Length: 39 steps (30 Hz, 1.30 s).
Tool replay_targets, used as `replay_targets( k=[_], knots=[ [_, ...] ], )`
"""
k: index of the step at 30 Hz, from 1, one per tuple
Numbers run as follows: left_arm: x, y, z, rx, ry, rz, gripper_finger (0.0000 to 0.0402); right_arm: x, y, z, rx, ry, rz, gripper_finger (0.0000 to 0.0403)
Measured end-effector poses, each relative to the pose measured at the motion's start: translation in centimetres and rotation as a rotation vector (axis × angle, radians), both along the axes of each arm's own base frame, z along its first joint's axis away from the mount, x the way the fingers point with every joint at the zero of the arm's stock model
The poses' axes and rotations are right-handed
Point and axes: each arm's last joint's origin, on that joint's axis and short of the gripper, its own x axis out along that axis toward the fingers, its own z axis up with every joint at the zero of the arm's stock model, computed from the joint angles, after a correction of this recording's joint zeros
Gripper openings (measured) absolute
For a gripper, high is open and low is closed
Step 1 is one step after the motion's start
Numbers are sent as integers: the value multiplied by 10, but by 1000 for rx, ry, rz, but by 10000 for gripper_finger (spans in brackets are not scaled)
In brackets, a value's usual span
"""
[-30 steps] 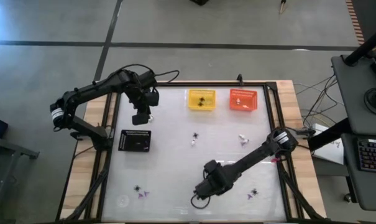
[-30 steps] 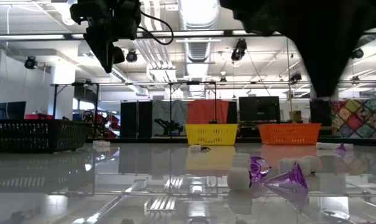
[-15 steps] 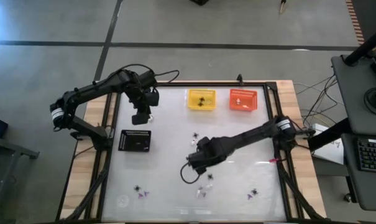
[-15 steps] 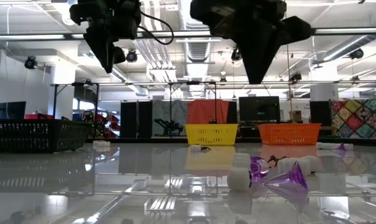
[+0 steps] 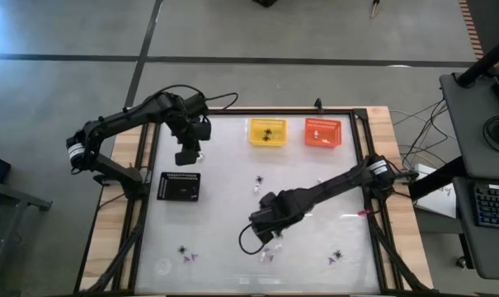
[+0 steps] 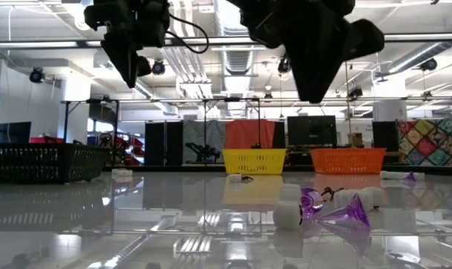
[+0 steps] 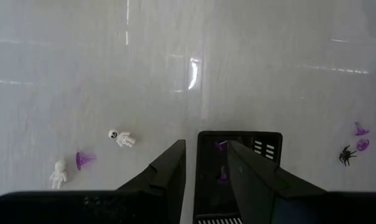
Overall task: Sort Halloween decoration
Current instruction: Put the black spider toy into the yellow bin
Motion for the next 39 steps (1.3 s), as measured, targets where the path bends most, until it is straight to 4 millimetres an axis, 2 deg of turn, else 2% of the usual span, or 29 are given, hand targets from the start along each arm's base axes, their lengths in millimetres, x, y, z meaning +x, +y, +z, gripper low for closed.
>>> replay_targets(
  k=[7, 14, 23, 39],
  knots=[
    [0, 0, 0, -1, 1, 4, 100, -1, 2, -26, 31, -11, -58, 116],
    [0, 0, 0, -9, 7, 23, 100, -7, 8, -49, 68, -1, -97, 144],
    [0, 0, 0, -10, 7, 25, 100, -8, 12, -68, 99, -59, -111, 148],
    [0, 0, 0, -10, 7, 28, 100, -22, 7, -94, 110, -6, -167, 146]
  ],
)
